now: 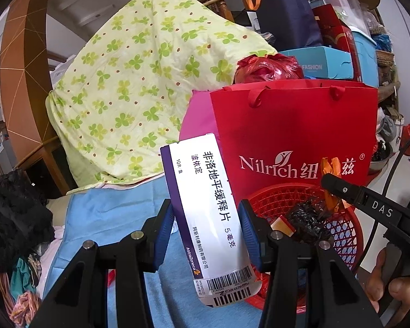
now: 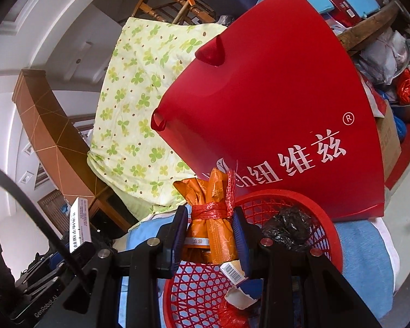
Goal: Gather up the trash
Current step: 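Carry the medicine box and orange packet over the red wastebasket, then open both grippers to drop the packet and medicine box into the basket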
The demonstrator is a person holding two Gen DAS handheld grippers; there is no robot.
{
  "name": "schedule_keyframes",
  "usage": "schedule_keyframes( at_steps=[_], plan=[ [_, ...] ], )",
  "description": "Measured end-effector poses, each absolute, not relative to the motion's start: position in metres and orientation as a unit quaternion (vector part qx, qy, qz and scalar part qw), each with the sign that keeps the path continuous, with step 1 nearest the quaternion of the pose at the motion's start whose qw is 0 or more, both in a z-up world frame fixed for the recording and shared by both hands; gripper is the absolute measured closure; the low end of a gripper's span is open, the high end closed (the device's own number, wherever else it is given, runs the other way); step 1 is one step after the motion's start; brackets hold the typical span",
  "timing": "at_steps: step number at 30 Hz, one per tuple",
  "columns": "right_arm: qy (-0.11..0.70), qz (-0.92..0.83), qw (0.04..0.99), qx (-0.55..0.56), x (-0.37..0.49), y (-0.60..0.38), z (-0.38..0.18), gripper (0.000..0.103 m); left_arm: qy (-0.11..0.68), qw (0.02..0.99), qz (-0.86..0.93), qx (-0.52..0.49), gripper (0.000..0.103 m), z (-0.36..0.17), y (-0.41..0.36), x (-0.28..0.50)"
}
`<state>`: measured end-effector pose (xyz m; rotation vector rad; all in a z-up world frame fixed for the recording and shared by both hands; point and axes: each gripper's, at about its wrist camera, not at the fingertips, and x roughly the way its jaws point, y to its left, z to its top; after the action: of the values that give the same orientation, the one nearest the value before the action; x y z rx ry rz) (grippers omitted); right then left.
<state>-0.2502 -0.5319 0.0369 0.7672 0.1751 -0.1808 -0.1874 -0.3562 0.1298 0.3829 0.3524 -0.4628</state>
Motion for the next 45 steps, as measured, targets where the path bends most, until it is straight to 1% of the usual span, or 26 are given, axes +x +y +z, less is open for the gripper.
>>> schedule_keyframes(
  at_steps=[30, 41, 43, 44, 45],
  plan=[
    [0.095, -0.079, 0.914, 0.387, -0.246, -0.532, 0.034, 0.066, 0.186, 0.931, -0.248, 0.193, 0.053, 0.113, -0.380, -0.169],
    [0.090, -0.107, 0.900, 0.413, -0.250, -0.545, 0.027, 0.066, 0.202, 0.916, -0.307, 0.158, 0.053, 0.102, -0.393, -0.151],
    [0.088, -0.117, 0.896, 0.420, -0.252, -0.550, 0.025, 0.066, 0.203, 0.912, -0.322, 0.152, 0.048, 0.098, -0.394, -0.149],
    [0.086, -0.122, 0.894, 0.423, -0.254, -0.552, 0.023, 0.066, 0.207, 0.910, -0.328, 0.149, 0.042, 0.096, -0.393, -0.147],
    [0.085, -0.127, 0.892, 0.425, -0.255, -0.554, 0.023, 0.066, 0.209, 0.910, -0.329, 0.144, 0.042, 0.095, -0.392, -0.146]
  ],
)
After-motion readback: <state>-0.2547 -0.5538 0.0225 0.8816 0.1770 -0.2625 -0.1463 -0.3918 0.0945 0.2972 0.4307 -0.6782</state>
